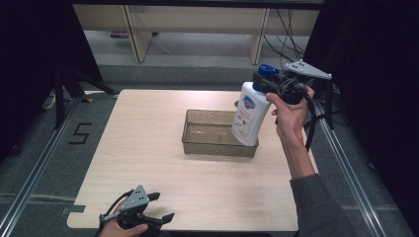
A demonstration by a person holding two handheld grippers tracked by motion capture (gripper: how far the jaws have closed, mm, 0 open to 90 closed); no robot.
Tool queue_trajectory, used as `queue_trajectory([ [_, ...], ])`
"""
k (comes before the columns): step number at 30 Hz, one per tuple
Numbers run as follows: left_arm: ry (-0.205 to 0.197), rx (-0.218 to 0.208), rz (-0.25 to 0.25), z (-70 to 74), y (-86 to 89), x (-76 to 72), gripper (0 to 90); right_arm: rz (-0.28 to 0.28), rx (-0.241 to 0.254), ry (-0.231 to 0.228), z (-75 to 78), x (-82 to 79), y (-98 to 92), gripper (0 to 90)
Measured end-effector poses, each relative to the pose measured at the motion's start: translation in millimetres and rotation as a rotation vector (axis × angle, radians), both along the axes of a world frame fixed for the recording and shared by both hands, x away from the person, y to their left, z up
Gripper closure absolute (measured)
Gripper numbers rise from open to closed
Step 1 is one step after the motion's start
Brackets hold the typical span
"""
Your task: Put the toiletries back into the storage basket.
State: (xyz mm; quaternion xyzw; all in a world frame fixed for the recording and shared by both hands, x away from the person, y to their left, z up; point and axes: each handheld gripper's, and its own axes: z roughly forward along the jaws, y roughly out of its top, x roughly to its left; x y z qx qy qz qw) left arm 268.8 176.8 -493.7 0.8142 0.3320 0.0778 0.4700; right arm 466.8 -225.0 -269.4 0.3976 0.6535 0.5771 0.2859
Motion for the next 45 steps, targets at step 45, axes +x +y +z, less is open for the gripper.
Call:
queue_trajectory([
  [45, -0.003, 0.002, -0.006, -0.9, -0.3, -0.1, 14.9, -0.022, -0.023, 0.107, -66.0, 22.3, -0.9, 61.8],
])
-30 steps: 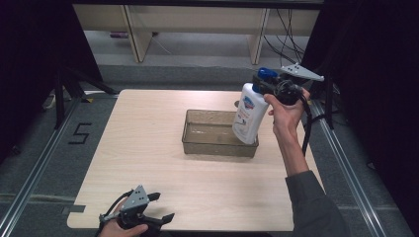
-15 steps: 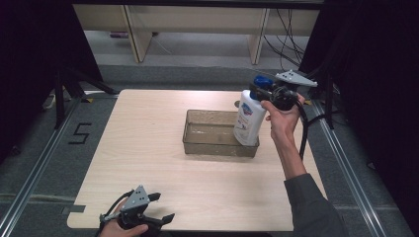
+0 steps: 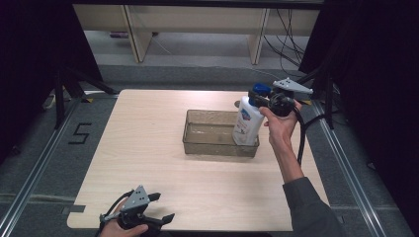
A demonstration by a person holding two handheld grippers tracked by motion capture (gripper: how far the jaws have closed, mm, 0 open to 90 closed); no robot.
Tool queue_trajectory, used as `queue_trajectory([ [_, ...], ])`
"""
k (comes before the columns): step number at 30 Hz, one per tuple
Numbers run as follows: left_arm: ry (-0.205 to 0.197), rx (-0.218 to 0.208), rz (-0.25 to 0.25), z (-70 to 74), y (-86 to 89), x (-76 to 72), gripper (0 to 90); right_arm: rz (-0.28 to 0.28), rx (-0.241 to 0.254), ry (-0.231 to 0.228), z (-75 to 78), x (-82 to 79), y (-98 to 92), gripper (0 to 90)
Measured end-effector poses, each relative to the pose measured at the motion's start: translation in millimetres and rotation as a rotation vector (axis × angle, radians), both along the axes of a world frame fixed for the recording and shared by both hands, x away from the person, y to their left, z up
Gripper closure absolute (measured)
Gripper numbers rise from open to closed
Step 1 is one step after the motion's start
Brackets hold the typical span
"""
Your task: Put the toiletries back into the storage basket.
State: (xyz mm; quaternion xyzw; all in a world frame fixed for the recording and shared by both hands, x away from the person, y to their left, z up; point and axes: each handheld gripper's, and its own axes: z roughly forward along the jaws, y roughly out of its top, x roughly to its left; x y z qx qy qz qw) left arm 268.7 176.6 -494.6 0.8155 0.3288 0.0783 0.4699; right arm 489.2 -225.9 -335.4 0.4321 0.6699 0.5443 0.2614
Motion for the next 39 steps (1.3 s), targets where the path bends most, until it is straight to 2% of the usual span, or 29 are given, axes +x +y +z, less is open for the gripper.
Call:
queue_trajectory([
  [2, -0.001, 0.001, 0.000, 0.1, 0.0, 0.0, 14.9, 0.000, -0.007, -0.013, -0.6, -0.8, 0.6, 61.8],
  [5, -0.007, -0.003, 0.004, -0.3, -0.4, -0.2, 14.9, 0.000, 0.005, 0.003, -0.5, -2.4, 1.2, 61.8],
  [8, -0.005, 0.000, 0.004, -0.1, -0.3, -0.2, 14.9, 0.001, -0.019, -0.015, -0.8, -2.8, 0.4, 61.7],
  [14, -0.012, -0.008, 0.010, -0.5, -1.2, -0.9, 14.9, -0.004, -0.014, -0.011, -1.3, -5.4, 4.9, 61.6],
  [17, -0.012, -0.009, 0.011, -0.6, -1.2, -1.0, 14.9, -0.004, -0.021, -0.024, -2.2, -5.5, 5.7, 61.6],
  [20, -0.009, -0.004, 0.009, -0.1, -1.1, -1.0, 14.9, -0.004, -0.013, -0.027, -3.3, -6.4, 7.2, 61.5],
  [21, -0.014, 0.017, 0.002, 0.3, 0.3, -0.3, 14.9, -0.003, -0.018, -0.028, -3.4, -6.3, 7.5, 61.5],
  [22, -0.009, -0.007, 0.010, -0.1, -1.3, -1.1, 14.9, -0.005, -0.025, -0.040, -3.7, -6.4, 8.1, 61.5],
  [23, -0.009, -0.007, 0.010, -0.2, -1.3, -1.1, 14.9, -0.001, -0.017, -0.029, -3.6, -7.3, 9.5, 61.5],
  [24, -0.017, 0.028, -0.001, 0.5, 1.0, 0.1, 14.9, -0.009, -0.025, -0.033, -3.9, -7.9, 10.2, 61.4],
  [26, -0.017, 0.028, -0.002, 0.6, 1.0, 0.0, 14.9, -0.015, -0.010, -0.023, -4.2, -9.2, 11.7, 61.4],
  [27, -0.017, 0.029, -0.002, 0.6, 1.0, 0.0, 14.9, -0.005, -0.023, -0.037, -4.5, -8.5, 10.6, 61.4],
  [29, -0.017, 0.028, -0.001, 0.4, 0.9, -0.1, 14.9, -0.009, -0.012, -0.029, -4.6, -9.5, 10.8, 61.3],
  [30, -0.006, -0.007, 0.006, -0.2, -1.3, -1.1, 14.9, -0.008, -0.019, -0.038, -4.9, -9.1, 9.9, 61.4],
  [32, -0.004, -0.006, 0.005, -0.1, -1.2, -1.0, 14.9, -0.011, 0.012, -0.018, -5.1, -10.8, 11.3, 61.3],
  [35, -0.003, -0.006, 0.004, -0.1, -1.2, -1.0, 14.9, -0.008, -0.003, -0.039, -6.0, -9.8, 10.9, 61.2],
  [39, -0.003, -0.005, 0.005, -0.2, -1.1, -1.0, 14.9, -0.009, -0.001, -0.035, -5.9, -11.3, 11.8, 60.8],
])
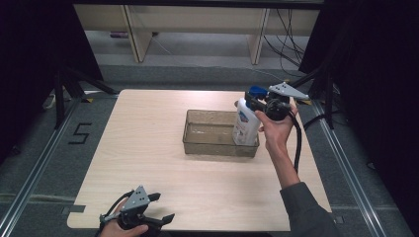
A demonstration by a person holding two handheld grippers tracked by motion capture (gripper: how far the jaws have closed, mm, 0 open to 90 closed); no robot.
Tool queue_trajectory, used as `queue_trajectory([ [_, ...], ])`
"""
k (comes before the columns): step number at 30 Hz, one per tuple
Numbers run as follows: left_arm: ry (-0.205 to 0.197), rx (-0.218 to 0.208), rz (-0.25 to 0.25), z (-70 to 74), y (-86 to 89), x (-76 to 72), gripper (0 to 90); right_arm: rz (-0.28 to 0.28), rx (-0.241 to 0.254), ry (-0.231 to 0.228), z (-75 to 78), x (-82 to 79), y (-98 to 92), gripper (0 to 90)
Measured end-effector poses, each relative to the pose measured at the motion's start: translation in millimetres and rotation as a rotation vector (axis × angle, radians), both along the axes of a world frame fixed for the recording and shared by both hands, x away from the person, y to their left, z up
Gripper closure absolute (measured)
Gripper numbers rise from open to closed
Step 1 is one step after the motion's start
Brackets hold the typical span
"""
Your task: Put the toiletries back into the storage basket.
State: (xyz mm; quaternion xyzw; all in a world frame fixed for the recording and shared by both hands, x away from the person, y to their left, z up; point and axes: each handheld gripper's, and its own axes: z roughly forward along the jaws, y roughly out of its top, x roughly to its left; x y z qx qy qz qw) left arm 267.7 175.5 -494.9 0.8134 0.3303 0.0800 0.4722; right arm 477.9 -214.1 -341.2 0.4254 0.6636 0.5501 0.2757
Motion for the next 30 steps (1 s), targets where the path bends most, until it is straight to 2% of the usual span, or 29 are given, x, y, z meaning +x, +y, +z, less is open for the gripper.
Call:
queue_trajectory([
  [4, 0.002, 0.001, 0.000, 0.3, -0.1, -0.2, 14.9, -0.003, 0.019, 0.001, -1.1, -0.6, 0.8, 59.9],
  [5, 0.002, 0.005, 0.003, 0.4, 0.0, -0.3, 14.9, -0.001, -0.001, -0.015, -1.2, -0.2, 0.0, 54.2],
  [6, -0.001, -0.001, 0.001, -0.1, -0.1, -0.1, 14.9, -0.026, 0.010, 0.013, -1.6, 0.0, 0.5, 45.4],
  [7, 0.003, 0.001, -0.001, 0.3, -0.1, -0.2, 14.9, -0.031, 0.031, 0.032, -2.4, -0.2, -0.2, 44.8],
  [8, 0.002, 0.000, -0.003, 0.1, -0.1, -0.1, 14.9, -0.020, 0.057, 0.037, -3.8, 0.6, -2.5, 45.2],
  [9, 0.001, -0.002, 0.000, -0.1, -0.4, -0.3, 14.9, -0.025, 0.064, 0.036, -4.1, 0.3, -3.0, 45.6],
  [10, 0.000, -0.002, 0.000, -0.2, -0.5, -0.3, 14.9, -0.027, 0.050, 0.029, -4.0, 0.1, -4.9, 43.7],
  [17, -0.002, 0.010, -0.002, -0.3, -0.3, 0.0, 14.9, -0.007, 0.060, 0.014, -1.3, -5.5, -10.2, 38.0],
  [20, -0.001, 0.012, -0.002, -0.4, -0.2, 0.0, 14.9, -0.020, 0.063, 0.039, -0.7, -8.9, -12.4, 36.2],
  [22, -0.001, 0.011, -0.001, -0.4, -0.3, 0.0, 14.9, -0.001, 0.056, 0.026, -1.3, -9.3, -14.6, 35.1],
  [23, -0.001, 0.011, -0.001, -0.5, -0.2, 0.1, 14.9, -0.005, 0.076, 0.044, -1.6, -11.1, -14.1, 34.3],
  [25, 0.000, 0.011, -0.001, -0.5, -0.3, 0.1, 14.9, 0.001, 0.069, 0.032, -2.9, -12.1, -15.2, 34.1],
  [27, -0.001, 0.011, -0.001, -0.5, -0.3, 0.0, 14.9, -0.009, 0.084, 0.050, -3.3, -14.7, -14.9, 34.1],
  [30, -0.001, 0.012, -0.002, -0.5, -0.3, 0.0, 14.9, -0.004, 0.076, 0.039, -4.6, -16.7, -17.5, 33.2],
])
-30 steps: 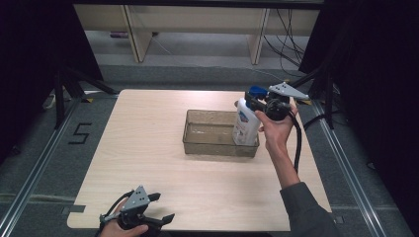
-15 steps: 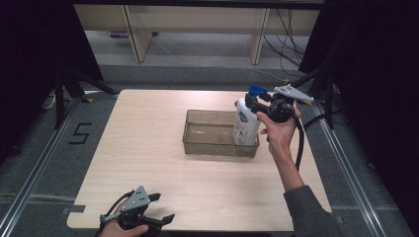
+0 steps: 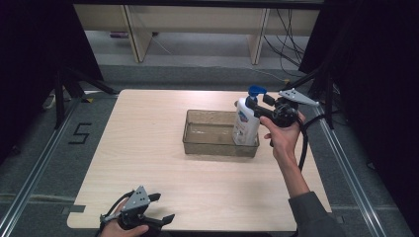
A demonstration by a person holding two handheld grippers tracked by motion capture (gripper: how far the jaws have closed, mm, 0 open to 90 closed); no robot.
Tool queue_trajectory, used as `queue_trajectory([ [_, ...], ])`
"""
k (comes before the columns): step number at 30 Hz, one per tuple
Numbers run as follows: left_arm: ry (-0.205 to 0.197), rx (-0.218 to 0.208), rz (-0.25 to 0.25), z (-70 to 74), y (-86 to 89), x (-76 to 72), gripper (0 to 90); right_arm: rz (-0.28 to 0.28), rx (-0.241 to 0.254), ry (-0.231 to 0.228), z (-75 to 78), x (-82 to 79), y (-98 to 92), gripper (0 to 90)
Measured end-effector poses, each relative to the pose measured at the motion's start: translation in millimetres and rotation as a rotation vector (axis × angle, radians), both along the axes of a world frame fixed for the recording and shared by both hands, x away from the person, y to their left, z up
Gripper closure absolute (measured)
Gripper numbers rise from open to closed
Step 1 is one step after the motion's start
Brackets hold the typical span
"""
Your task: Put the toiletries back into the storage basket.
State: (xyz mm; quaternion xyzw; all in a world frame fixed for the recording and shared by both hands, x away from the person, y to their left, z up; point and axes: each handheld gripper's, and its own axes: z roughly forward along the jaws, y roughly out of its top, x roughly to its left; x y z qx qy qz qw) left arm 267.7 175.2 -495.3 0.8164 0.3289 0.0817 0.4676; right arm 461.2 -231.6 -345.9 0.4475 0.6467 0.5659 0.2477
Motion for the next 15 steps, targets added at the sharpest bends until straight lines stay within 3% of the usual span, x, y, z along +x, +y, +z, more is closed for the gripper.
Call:
queue_trajectory([
  [10, -0.003, -0.007, 0.006, -0.9, -0.7, 0.1, 14.9, 0.005, 0.015, 0.000, -5.2, -12.2, -6.9, 33.1],
  [15, -0.003, 0.010, 0.008, -0.4, 0.3, 0.3, 14.9, 0.007, 0.004, -0.003, -6.5, -18.7, -9.3, 32.5],
])
